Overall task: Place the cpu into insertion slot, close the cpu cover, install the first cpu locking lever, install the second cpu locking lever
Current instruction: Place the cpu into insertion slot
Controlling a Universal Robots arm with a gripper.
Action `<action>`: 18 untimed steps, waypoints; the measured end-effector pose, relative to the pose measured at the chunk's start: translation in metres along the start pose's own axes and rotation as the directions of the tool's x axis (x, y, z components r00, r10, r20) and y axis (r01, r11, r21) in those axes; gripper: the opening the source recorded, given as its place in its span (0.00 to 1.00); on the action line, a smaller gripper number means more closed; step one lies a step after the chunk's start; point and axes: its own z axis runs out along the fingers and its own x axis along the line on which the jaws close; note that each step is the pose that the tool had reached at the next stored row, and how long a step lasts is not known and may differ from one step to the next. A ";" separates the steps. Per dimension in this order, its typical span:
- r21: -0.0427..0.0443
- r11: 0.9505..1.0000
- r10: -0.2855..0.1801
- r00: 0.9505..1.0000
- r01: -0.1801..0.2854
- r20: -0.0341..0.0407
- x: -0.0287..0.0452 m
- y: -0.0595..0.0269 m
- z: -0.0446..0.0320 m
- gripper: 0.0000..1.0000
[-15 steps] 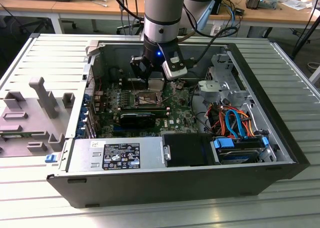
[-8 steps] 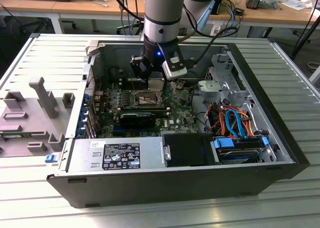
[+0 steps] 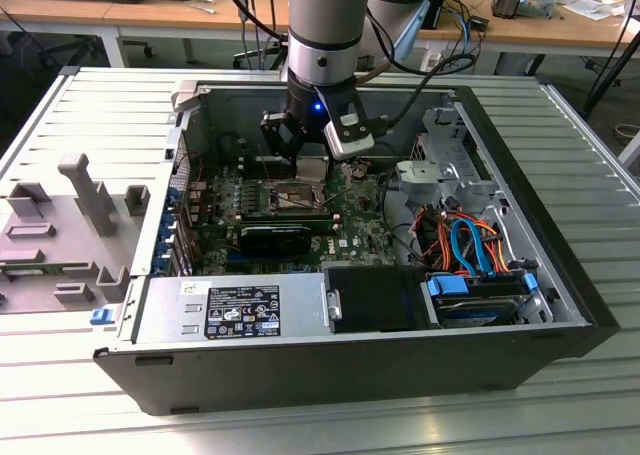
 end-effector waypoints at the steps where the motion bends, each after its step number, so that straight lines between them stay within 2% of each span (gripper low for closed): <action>1: 0.000 1.000 0.000 1.000 0.000 0.000 0.0000 0.0000 0.0000 0.55; 18: 0.000 1.000 0.009 1.000 -0.009 0.001 0.0000 0.0000 0.0001 0.55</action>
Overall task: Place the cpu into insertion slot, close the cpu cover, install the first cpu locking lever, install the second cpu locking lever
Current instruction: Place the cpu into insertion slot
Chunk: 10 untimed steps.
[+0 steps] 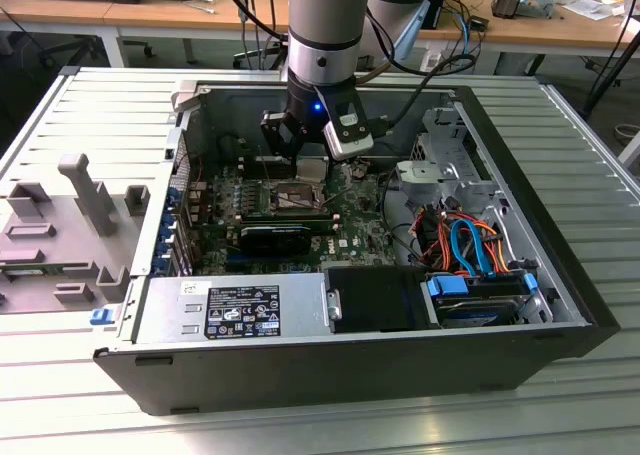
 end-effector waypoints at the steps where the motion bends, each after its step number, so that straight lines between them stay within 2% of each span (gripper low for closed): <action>1: 0.000 1.000 0.001 1.000 -0.001 0.000 0.0000 0.0000 0.0000 0.55; 10: 0.000 1.000 0.005 1.000 -0.005 0.000 0.0000 0.0000 0.0000 0.55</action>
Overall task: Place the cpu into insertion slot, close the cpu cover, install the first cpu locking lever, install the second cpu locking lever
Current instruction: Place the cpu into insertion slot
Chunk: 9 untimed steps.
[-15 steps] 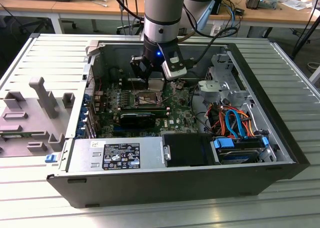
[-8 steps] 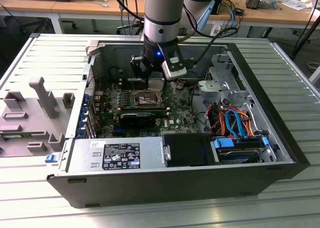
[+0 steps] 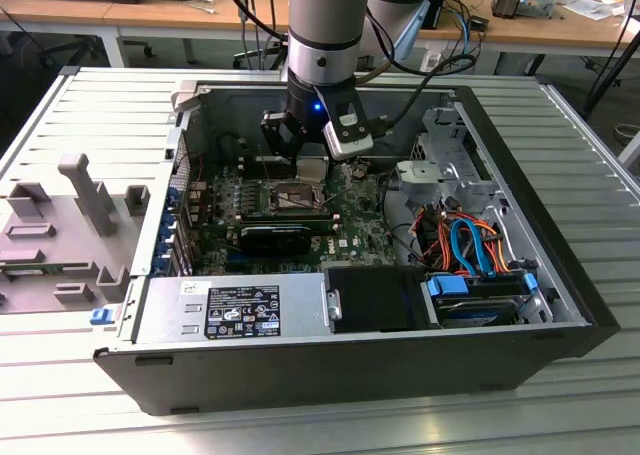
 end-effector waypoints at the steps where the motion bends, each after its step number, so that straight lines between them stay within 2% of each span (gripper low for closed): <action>1: 0.000 1.000 0.001 1.000 -0.001 0.000 0.0000 0.0000 0.0000 0.55; 9: 0.000 1.000 0.009 1.000 -0.009 0.001 0.0000 0.0000 0.0000 0.55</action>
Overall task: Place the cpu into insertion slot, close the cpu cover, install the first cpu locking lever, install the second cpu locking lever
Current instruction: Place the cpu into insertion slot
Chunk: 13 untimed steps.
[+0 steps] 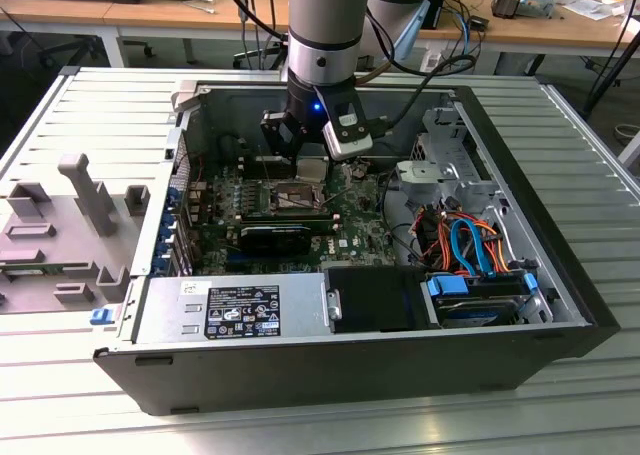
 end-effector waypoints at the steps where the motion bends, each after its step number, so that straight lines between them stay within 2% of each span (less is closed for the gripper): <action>1: 0.000 1.000 0.000 1.000 0.000 0.000 0.0000 0.0000 0.0000 0.55; 13: 0.000 1.000 0.011 1.000 -0.011 0.001 0.0000 0.0000 0.0001 0.55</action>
